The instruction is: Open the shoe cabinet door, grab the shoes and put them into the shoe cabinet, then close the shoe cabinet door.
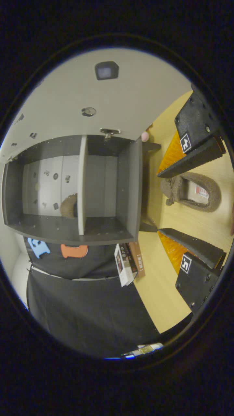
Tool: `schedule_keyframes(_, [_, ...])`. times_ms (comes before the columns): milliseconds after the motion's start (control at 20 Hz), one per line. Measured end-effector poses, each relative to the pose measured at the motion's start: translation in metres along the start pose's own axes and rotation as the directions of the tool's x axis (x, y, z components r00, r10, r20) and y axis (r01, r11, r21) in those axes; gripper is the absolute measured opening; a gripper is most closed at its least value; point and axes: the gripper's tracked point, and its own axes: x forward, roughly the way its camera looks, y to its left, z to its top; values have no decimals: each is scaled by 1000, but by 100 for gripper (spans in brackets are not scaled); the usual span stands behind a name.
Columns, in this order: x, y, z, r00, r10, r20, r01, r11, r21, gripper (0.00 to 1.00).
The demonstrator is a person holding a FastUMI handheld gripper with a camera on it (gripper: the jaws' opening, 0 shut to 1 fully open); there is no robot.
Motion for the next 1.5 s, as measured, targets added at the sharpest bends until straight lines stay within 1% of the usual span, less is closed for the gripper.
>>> schedule_keyframes(50, [14,-3,-10,999,-17,-32,17,1000,-3,97])
schedule_keyframes(150, [35,-13,-20,997,-59,-58,58,998,-19,96])
schedule_keyframes(200, [39,-13,-30,994,-58,-95,58,998,-4,95])
schedule_keyframes(250, [43,-11,-38,991,-53,-120,55,998,14,88])
schedule_keyframes(300, [46,-9,-42,991,-47,-129,50,999,17,85])
schedule_keyframes(450, [51,-19,-50,984,-85,-159,84,996,-15,81])
schedule_keyframes(550, [58,-17,-64,974,-64,-217,66,998,2,73])
schedule_keyframes(600, [62,-16,-70,970,-51,-238,54,999,5,73])
schedule_keyframes(650, [66,-18,-69,973,-50,-227,53,999,9,74])
schedule_keyframes(700, [67,-20,-67,976,-50,-211,55,998,14,66])
schedule_keyframes(800, [63,-20,-66,982,-33,-184,33,999,-1,49])
schedule_keyframes(850, [60,-19,-63,985,-10,-170,13,1000,13,38])
schedule_keyframes(900, [56,-16,-62,986,21,-164,-13,999,46,32])
schedule_keyframes(950, [53,-16,-63,987,41,-158,-32,998,62,22])
schedule_keyframes(1050, [44,-24,-61,988,42,-146,-33,998,60,18])
schedule_keyframes(1250, [25,-35,-41,992,32,-119,-22,996,83,16])
schedule_keyframes(1400, [9,-43,-6,999,11,-53,-8,998,66,15])
schedule_keyframes(1500, [-4,-40,22,1000,18,-1,-18,998,57,15])
